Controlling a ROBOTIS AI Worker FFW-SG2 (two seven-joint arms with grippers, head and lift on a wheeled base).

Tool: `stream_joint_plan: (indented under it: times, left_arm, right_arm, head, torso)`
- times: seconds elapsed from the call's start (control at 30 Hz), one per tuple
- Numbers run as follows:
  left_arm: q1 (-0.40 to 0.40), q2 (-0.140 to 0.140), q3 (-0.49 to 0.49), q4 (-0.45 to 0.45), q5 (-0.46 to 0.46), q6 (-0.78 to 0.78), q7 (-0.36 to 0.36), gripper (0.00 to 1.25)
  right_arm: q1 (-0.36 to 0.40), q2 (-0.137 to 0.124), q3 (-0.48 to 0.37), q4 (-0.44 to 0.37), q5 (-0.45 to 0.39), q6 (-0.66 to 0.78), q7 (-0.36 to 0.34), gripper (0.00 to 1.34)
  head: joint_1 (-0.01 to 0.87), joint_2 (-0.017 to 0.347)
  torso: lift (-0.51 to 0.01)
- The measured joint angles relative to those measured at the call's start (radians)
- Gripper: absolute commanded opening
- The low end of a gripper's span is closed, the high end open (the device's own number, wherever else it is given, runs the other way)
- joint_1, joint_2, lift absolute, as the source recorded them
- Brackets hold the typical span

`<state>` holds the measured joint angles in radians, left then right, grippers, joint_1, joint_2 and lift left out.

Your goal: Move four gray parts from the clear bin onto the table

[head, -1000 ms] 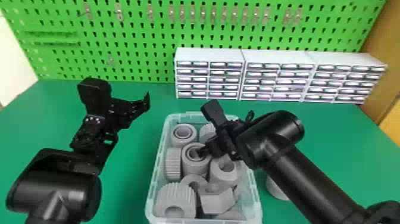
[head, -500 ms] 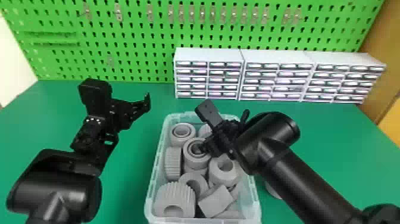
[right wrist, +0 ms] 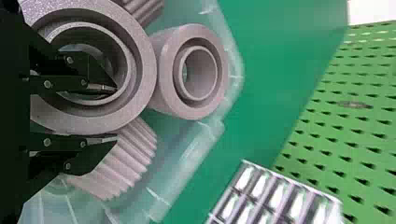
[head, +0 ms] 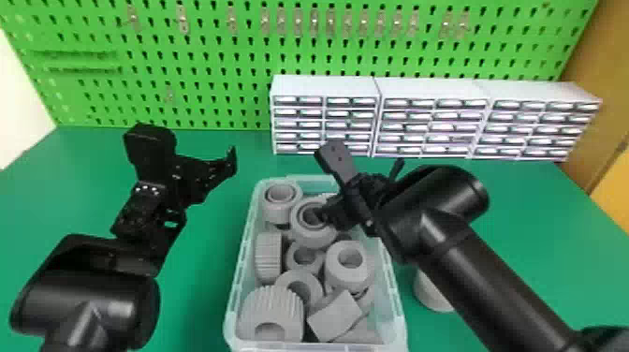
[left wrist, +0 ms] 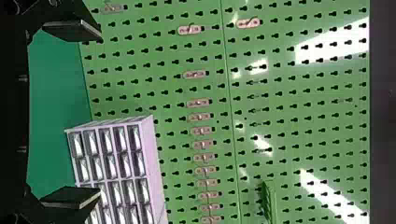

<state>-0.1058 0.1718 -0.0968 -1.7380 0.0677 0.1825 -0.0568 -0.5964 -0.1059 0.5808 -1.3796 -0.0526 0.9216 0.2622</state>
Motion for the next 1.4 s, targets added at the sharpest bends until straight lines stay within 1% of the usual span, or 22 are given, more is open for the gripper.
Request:
stream_joint_plan:
  times: [0.37,0.57,0.7,0.87,1.07,1.23,1.4]
  left_arm:
    - [0.001,0.0,0.0,0.0,0.0,0.0,0.0,1.14]
    - [0.004,0.0,0.001,0.0,0.0,0.0,0.0,1.14]
    - [0.007,0.0,0.003,0.0,0.0,0.0,0.0,1.14]
    - [0.009,0.0,0.006,-0.001,0.0,0.0,0.0,1.14]
    - [0.007,0.0,0.006,-0.002,0.0,0.0,0.0,1.14]
    - [0.006,0.0,0.006,-0.002,0.001,0.0,-0.001,1.14]
    - [0.007,0.0,0.008,-0.002,0.004,0.0,-0.003,1.14]
  right_arm:
    - [0.027,0.0,-0.093,-0.222,0.039,0.069,0.0,0.23]
    - [0.057,-0.007,-0.154,-0.336,0.071,0.133,0.0,0.23]
    - [0.093,-0.016,-0.195,-0.417,0.096,0.172,0.0,0.23]
    - [0.124,-0.025,-0.238,-0.481,0.136,0.21,0.0,0.23]
    - [0.163,-0.042,-0.308,-0.559,0.2,0.279,0.0,0.23]
    - [0.217,-0.05,-0.392,-0.621,0.258,0.339,0.0,0.23]
    - [0.282,-0.051,-0.476,-0.653,0.316,0.382,0.0,0.23]
  head:
    - [0.678,0.034]
    - [0.678,0.034]
    - [0.678,0.034]
    - [0.678,0.034]
    - [0.678,0.034]
    - [0.678,0.034]
    - [0.678,0.034]
  torso:
    - [-0.05]
    - [-0.05]
    - [-0.05]
    - [-0.05]
    - [-0.05]
    - [-0.05]
    - [-0.05]
